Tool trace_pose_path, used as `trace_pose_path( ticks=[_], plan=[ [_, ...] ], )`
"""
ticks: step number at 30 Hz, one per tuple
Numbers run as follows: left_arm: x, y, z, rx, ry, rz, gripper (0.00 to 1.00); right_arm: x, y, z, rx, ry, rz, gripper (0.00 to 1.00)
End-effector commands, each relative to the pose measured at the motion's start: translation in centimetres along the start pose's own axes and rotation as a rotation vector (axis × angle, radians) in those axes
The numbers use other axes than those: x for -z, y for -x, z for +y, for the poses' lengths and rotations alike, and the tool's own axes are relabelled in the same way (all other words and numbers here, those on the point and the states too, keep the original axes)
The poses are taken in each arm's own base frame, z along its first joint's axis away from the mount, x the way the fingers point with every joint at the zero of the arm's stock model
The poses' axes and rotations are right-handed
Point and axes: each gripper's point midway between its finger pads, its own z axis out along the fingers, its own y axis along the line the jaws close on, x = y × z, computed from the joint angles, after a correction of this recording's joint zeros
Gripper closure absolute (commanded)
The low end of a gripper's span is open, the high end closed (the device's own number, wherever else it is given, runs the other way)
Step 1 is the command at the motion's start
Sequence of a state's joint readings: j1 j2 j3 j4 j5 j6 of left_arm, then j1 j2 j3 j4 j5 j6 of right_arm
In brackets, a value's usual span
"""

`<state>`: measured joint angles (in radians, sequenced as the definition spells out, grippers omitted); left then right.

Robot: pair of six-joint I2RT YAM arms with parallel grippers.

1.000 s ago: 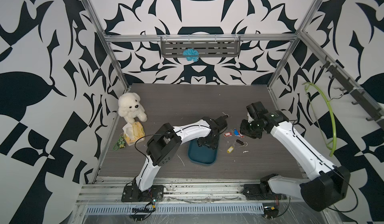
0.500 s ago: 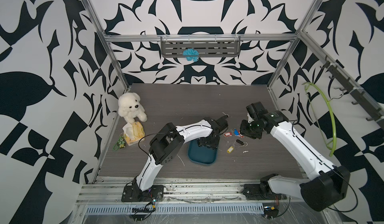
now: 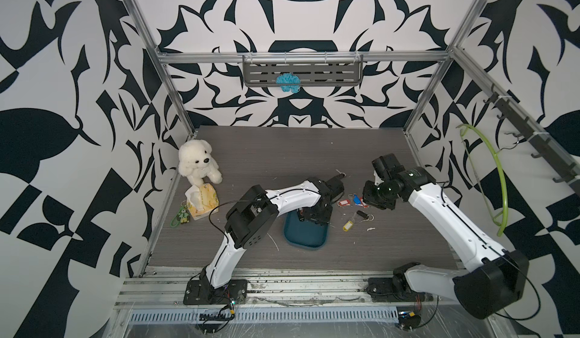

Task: Take the keys out of the storage box
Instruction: Pick up the key from the storage box.

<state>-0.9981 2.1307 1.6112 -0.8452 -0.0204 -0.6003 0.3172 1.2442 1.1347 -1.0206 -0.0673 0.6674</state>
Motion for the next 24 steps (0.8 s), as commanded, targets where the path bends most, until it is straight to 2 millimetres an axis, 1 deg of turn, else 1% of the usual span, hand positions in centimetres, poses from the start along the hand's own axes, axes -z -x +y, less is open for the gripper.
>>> trace_pose_path(
  ticks=[1, 5, 10, 11, 13, 19, 24],
  plan=[
    [-0.3, -1.0, 1.0, 0.011, 0.026, 0.034, 0.68, 1.0, 0.0, 0.0, -0.012, 0.013, -0.023, 0.76],
    [0.2, -1.2, 1.1, 0.014, 0.026, 0.032, 0.77, 0.9, -0.1, -0.2, -0.016, 0.006, -0.018, 0.76],
    [1.4, -1.1, 1.4, 0.016, 0.032, 0.012, 0.81, 0.8, -0.2, -0.3, -0.021, 0.005, -0.015, 0.77],
    [1.7, -1.1, 1.4, 0.016, 0.034, 0.007, 0.87, 0.8, -0.2, -0.2, -0.021, 0.007, -0.015, 0.77],
    [2.3, -1.1, 1.5, 0.015, 0.039, -0.002, 0.92, 0.8, -0.2, -0.2, -0.023, 0.008, -0.014, 0.78],
    [3.6, -0.9, 1.6, 0.014, 0.041, -0.024, 0.93, 0.8, -0.3, -0.2, -0.026, 0.013, -0.011, 0.79],
    [3.2, -0.9, 1.7, 0.016, 0.044, -0.018, 0.95, 0.9, -0.4, -0.2, -0.029, 0.018, -0.013, 0.79]
  ],
)
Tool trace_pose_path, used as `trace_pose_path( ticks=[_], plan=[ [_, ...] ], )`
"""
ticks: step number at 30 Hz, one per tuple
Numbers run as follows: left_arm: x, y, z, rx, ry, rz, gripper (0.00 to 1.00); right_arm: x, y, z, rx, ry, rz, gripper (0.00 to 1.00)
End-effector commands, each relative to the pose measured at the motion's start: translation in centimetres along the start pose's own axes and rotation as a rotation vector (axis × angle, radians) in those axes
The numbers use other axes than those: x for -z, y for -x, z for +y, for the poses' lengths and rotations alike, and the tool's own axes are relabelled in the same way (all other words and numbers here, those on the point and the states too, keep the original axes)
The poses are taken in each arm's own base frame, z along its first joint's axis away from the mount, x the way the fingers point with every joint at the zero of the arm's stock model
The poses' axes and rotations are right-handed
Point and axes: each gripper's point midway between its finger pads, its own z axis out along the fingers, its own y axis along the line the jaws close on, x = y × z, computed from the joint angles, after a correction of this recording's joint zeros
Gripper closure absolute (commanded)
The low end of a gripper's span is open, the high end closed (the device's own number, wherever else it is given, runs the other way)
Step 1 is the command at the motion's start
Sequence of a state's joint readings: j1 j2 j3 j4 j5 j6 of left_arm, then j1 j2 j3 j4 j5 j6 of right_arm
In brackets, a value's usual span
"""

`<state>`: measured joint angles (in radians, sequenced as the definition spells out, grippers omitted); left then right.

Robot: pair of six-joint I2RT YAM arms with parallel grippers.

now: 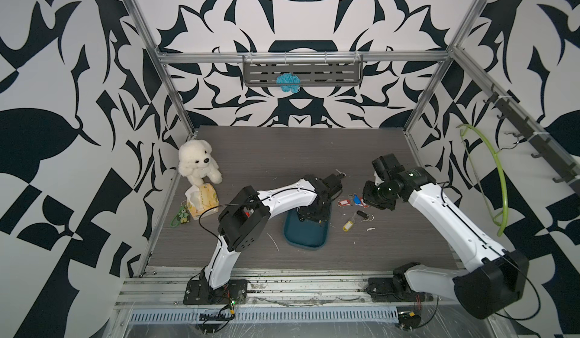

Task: Take the keys out of the storage box
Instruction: Pick up the key from the storage box, then place the key at the center of the board.

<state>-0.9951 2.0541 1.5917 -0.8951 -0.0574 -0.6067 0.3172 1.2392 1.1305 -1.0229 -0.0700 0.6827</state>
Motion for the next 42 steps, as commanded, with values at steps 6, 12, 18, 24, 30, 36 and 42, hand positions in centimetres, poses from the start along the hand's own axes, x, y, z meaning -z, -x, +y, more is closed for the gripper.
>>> trace_pose_path(
  ticks=[6, 12, 18, 24, 30, 36, 42],
  plan=[
    [-0.3, -0.3, 0.9, 0.013, 0.021, 0.02, 1.0, 1.1, -0.4, -0.3, -0.014, 0.014, -0.018, 0.8],
    [1.1, -0.4, 1.4, 0.02, 0.037, 0.001, 1.0, 1.2, -0.5, -0.4, -0.016, 0.014, -0.018, 0.81],
    [5.8, -0.3, 2.2, 0.031, 0.031, -0.074, 1.0, 1.2, -0.5, -0.4, -0.017, 0.017, -0.019, 0.81],
    [10.5, -0.2, 3.6, 0.074, -0.008, -0.122, 1.0, 1.1, -0.5, -0.2, -0.02, 0.025, -0.017, 0.82],
    [14.7, 0.2, 7.0, 0.187, -0.061, -0.183, 1.0, 1.2, -0.6, -0.2, -0.02, 0.032, -0.018, 0.82],
    [16.7, 0.6, 13.8, 0.336, -0.068, -0.221, 1.0, 1.0, -0.8, 0.0, -0.022, 0.044, -0.011, 0.82],
    [15.0, 0.6, 20.0, 0.438, -0.038, -0.184, 1.0, 1.0, -1.0, 0.0, -0.019, 0.045, -0.002, 0.83]
  ],
)
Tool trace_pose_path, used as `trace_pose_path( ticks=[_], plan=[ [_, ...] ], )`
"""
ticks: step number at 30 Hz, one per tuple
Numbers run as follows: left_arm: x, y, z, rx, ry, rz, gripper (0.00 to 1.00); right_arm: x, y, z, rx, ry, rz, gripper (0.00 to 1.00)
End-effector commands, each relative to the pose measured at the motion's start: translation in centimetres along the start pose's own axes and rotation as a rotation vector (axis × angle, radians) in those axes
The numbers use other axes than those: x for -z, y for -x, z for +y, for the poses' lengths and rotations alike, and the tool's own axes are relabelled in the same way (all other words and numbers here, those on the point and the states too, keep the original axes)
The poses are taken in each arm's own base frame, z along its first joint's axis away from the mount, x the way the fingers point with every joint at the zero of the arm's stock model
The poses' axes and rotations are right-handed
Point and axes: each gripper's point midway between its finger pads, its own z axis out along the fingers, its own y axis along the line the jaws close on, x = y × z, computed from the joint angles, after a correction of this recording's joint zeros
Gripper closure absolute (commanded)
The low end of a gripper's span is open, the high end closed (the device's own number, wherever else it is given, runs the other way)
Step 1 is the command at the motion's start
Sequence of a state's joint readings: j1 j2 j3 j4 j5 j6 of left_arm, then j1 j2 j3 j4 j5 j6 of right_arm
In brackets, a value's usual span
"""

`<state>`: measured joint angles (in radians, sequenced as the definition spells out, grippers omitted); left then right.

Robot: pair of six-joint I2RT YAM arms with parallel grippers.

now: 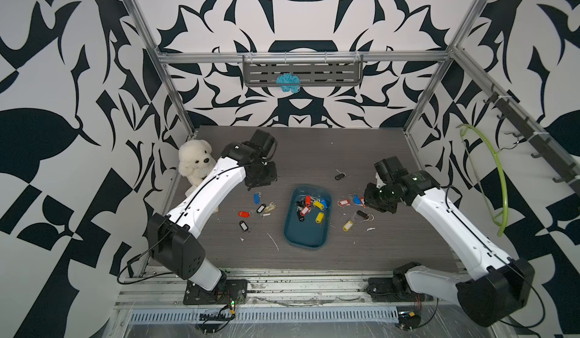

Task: Take the keys out of the storage box
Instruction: Place the key at the center of the board.

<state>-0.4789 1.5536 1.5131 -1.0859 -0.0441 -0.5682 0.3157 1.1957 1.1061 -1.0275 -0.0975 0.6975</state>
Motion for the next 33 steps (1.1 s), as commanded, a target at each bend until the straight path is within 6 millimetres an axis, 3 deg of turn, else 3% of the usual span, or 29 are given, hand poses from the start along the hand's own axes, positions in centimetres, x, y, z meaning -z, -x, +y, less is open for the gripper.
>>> trace_pose_path(
  ticks=[1, 12, 19, 33],
  plan=[
    [-1.9, -0.9, 2.2, -0.009, 0.022, 0.091, 1.0, 0.6, -0.2, 0.1, -0.005, 0.018, -0.009, 0.82],
    [-7.9, -0.6, 4.6, 0.053, 0.041, 0.18, 1.0, 0.6, -0.7, 0.7, 0.008, 0.028, 0.006, 0.82],
    [-10.4, -0.4, 5.7, 0.063, 0.069, 0.205, 1.0, 0.0, -1.4, 1.3, 0.024, 0.025, 0.021, 0.82],
    [-10.8, 0.5, 9.2, 0.114, 0.133, 0.184, 1.0, -1.0, -2.3, 2.4, 0.056, 0.011, 0.037, 0.82]
  ],
)
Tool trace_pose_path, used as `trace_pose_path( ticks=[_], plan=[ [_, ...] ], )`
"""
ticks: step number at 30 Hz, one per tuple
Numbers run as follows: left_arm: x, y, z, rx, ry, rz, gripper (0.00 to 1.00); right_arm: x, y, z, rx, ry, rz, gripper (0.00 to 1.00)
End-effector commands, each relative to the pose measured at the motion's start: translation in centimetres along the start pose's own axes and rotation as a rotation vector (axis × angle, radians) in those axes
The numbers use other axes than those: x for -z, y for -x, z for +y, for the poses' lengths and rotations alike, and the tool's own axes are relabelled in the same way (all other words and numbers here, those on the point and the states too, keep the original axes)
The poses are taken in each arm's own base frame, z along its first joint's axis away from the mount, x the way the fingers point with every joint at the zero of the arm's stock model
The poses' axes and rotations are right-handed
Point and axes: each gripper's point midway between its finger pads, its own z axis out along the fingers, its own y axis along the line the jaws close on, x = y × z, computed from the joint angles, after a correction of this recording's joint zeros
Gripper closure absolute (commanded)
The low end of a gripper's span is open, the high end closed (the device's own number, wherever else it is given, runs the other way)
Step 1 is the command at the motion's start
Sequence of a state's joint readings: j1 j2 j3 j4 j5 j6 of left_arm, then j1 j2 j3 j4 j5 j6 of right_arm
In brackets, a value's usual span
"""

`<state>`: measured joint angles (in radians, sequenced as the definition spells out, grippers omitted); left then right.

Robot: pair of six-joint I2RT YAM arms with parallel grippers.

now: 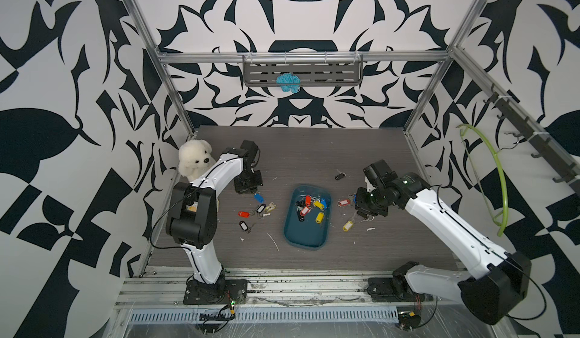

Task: Take the keys out of the storage box
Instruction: Place the key at the center of the board.

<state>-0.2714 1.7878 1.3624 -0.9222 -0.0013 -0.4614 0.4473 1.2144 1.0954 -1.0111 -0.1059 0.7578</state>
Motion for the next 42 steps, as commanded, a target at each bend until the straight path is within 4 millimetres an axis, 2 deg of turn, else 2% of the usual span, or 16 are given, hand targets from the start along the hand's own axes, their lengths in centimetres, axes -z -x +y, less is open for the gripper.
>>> trace_pose_path(
  ticks=[1, 6, 8, 10, 11, 12, 14, 19, 22, 26, 31, 34, 38, 42],
  plan=[
    [-0.2, 0.0, 1.6, 0.016, 0.024, 0.005, 1.0, -0.1, 0.2, 0.0, -0.004, -0.013, -0.017, 0.82],
    [-0.5, 0.3, 2.2, 0.028, 0.033, 0.01, 0.98, -0.2, 0.2, 0.2, -0.001, -0.014, -0.014, 0.82],
    [-0.8, 0.1, 2.3, 0.032, 0.038, 0.016, 0.79, -0.2, 0.1, 0.3, 0.004, -0.014, -0.014, 0.78],
    [-0.9, 0.1, 2.4, 0.042, 0.041, 0.014, 0.49, -0.3, 0.1, 0.4, 0.007, -0.014, -0.012, 0.76],
    [-1.0, 0.0, 2.3, 0.048, 0.036, 0.014, 0.4, -0.3, 0.1, 0.4, 0.006, -0.016, -0.011, 0.74],
    [-1.0, -0.1, 2.3, 0.055, 0.031, 0.015, 0.22, -0.3, 0.1, 0.4, 0.007, -0.017, -0.01, 0.72],
    [-0.6, -0.1, 2.0, 0.062, 0.009, 0.003, 0.16, -0.3, 0.1, 0.3, 0.007, -0.019, -0.011, 0.69],
    [1.7, -0.1, 0.6, 0.063, -0.082, -0.061, 0.16, -0.3, 0.0, 0.3, 0.008, -0.021, -0.012, 0.67],
    [3.6, -0.9, -1.5, 0.02, -0.155, -0.109, 0.2, -0.4, 0.1, 0.3, 0.007, -0.024, -0.013, 0.67],
    [5.1, -3.5, -5.1, -0.097, -0.176, -0.139, 0.24, -0.8, 0.1, 0.3, 0.003, -0.021, -0.012, 0.68],
    [4.9, -7.6, -9.3, -0.158, -0.177, -0.12, 0.32, -0.9, 0.0, 0.3, 0.002, -0.019, -0.009, 0.68],
    [4.6, -9.4, -11.4, -0.202, -0.174, -0.118, 0.36, -0.9, -0.2, 0.2, 0.005, -0.019, -0.01, 0.68],
    [4.1, -10.8, -14.1, -0.324, -0.146, -0.119, 0.37, -0.9, -0.3, 0.1, 0.004, -0.019, -0.011, 0.68],
    [2.6, -11.4, -16.0, -0.427, -0.095, -0.076, 0.36, -0.9, -0.4, -0.1, 0.003, -0.018, -0.011, 0.68]
  ],
)
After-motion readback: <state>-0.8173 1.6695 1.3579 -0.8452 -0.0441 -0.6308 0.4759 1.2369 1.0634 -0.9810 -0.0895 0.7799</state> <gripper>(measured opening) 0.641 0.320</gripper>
